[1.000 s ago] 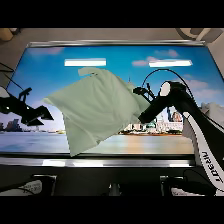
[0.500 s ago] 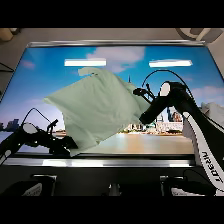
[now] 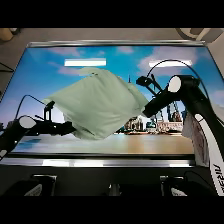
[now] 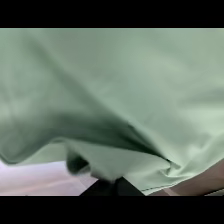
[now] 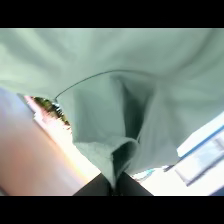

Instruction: Fold the shirts.

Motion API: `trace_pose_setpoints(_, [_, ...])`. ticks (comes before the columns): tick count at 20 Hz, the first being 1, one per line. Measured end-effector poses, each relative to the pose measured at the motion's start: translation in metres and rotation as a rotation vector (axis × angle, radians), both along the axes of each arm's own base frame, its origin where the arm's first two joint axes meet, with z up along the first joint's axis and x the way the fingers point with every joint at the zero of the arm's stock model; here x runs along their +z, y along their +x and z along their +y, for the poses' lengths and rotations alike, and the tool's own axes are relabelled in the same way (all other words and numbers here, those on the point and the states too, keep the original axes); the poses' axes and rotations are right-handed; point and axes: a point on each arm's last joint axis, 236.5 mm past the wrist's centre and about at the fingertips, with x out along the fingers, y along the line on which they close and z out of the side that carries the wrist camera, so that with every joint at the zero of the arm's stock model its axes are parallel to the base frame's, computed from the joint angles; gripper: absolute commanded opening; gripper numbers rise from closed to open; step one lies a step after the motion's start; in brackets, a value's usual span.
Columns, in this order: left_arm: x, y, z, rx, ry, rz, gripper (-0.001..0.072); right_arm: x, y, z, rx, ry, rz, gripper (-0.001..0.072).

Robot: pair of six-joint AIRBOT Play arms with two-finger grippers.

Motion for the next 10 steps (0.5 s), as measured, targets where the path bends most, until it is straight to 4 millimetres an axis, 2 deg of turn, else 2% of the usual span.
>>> trace_pose_setpoints(1, [0.048,0.024,0.000,-0.009,0.000,-0.151,0.0026,0.040,0.016,-0.007,-0.013,-0.011,-0.136,0.0019])
trace_pose_setpoints(2, [0.110,0.043,0.002,-0.007,-0.002,-0.316,0.0026,0.094,0.031,-0.016,-0.036,-0.022,-0.309,0.0019])
trace_pose_setpoints(3, [0.186,0.056,0.006,0.012,-0.008,-0.506,0.0026,0.160,0.039,-0.027,-0.068,-0.026,-0.507,0.0019])
trace_pose_setpoints(4, [0.263,0.058,0.012,0.040,-0.017,-0.696,0.0025,0.230,0.039,-0.038,-0.103,-0.014,-0.710,0.0019])
trace_pose_setpoints(5, [0.348,0.045,0.018,0.072,-0.029,-0.901,0.0025,0.307,0.024,-0.049,-0.137,0.015,-0.928,0.0019])
trace_pose_setpoints(6, [0.421,0.022,0.024,0.101,-0.047,-1.083,0.0025,0.373,0.000,-0.057,-0.163,0.056,-1.118,0.0019])
trace_pose_setpoints(7, [0.488,-0.013,0.028,0.120,-0.065,-1.254,0.0025,0.433,-0.034,-0.066,-0.184,0.097,-1.296,0.0019])
trace_pose_setpoints(8, [0.537,-0.047,0.032,0.131,-0.073,-1.392,0.0025,0.477,-0.069,-0.075,-0.201,0.130,-1.435,0.0019])
trace_pose_setpoints(9, [0.577,-0.083,0.035,0.138,-0.081,-1.509,0.0025,0.511,-0.106,-0.084,-0.214,0.158,-1.549,0.0019])
trace_pose_setpoints(10, [0.602,-0.110,0.037,0.140,-0.083,-1.590,0.0025,0.533,-0.134,-0.091,-0.226,0.177,-1.627,0.0019])
